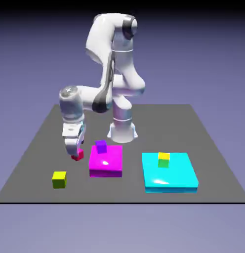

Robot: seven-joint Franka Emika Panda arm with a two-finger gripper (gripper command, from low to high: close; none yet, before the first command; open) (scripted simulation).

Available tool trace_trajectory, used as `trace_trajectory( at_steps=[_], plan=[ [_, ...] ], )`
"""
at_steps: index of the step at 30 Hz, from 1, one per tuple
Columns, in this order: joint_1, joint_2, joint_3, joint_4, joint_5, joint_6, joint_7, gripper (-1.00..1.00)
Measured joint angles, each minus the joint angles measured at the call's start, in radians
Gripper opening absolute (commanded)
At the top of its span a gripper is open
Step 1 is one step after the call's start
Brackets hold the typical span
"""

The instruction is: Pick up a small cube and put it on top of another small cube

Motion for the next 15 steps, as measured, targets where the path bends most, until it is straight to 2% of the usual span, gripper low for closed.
trace_trajectory(
  at_steps=[15],
  plan=[
    [-0.126, 0.199, -0.03, 0.109, -0.007, -0.234, -0.652, 0.0]
  ],
)
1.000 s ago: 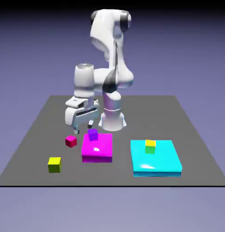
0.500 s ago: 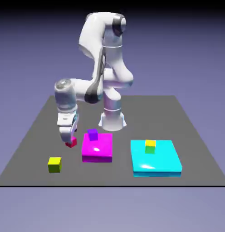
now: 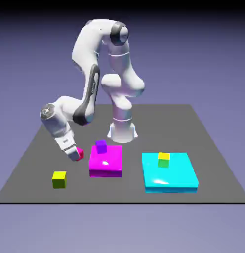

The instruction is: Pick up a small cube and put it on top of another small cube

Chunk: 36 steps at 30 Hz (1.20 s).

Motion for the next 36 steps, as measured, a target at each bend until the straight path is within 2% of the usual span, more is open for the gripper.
trace_trajectory(
  at_steps=[13, 17, 18, 20, 24, 31, 36],
  plan=[
    [-0.108, 0.165, -0.025, 0.09, -0.006, -0.194, -0.541, 0.0],
    [-0.114, 0.229, -0.021, 0.023, -0.002, -0.064, -0.543, 0.0],
    [-0.116, 0.249, -0.02, 0.002, -0.001, -0.021, -0.543, -1.0],
    [-0.116, 0.249, -0.02, 0.001, -0.001, -0.021, -0.543, -1.0],
    [-0.108, 0.165, -0.025, 0.091, -0.01, -0.194, -0.54, -1.0],
    [0.021, 0.133, 0.204, 0.207, -0.095, -0.236, -0.305, -1.0],
    [0.092, 0.066, 0.297, 0.156, 0.116, -0.221, -0.17, -1.0]
  ],
)
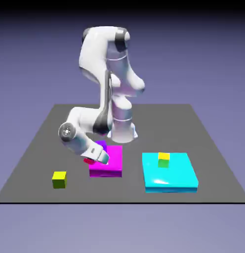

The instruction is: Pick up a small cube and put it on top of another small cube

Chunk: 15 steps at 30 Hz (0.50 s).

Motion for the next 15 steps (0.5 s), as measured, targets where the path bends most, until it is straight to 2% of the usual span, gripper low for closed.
trace_trajectory(
  at_steps=[12, 15],
  plan=[
    [0.162, -0.166, 0.217, -0.132, 0.52, 0.039, 0.324, -1.0],
    [0.186, -0.155, 0.246, -0.153, 0.559, 0.082, 0.342, -1.0]
  ],
)
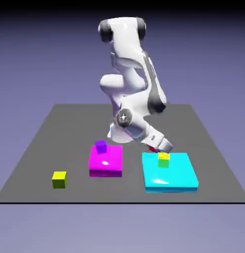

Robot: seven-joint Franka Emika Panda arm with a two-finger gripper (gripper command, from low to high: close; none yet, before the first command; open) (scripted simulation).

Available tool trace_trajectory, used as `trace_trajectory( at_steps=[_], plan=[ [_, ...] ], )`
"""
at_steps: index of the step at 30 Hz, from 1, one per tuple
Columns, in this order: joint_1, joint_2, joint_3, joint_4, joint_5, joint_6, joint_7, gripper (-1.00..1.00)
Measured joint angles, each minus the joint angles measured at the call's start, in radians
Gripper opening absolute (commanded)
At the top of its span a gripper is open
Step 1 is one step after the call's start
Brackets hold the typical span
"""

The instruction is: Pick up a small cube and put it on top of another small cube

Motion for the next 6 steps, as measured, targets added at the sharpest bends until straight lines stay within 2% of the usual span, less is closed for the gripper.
trace_trajectory(
  at_steps=[2, 3, 6],
  plan=[
    [0.025, 0.046, 0.016, -0.036, 0.027, 0.087, -0.02, -1.0],
    [0.036, 0.067, 0.023, -0.053, 0.039, 0.127, -0.029, 1.0],
    [0.024, 0.044, 0.015, -0.035, 0.028, 0.084, -0.02, 1.0]
  ],
)
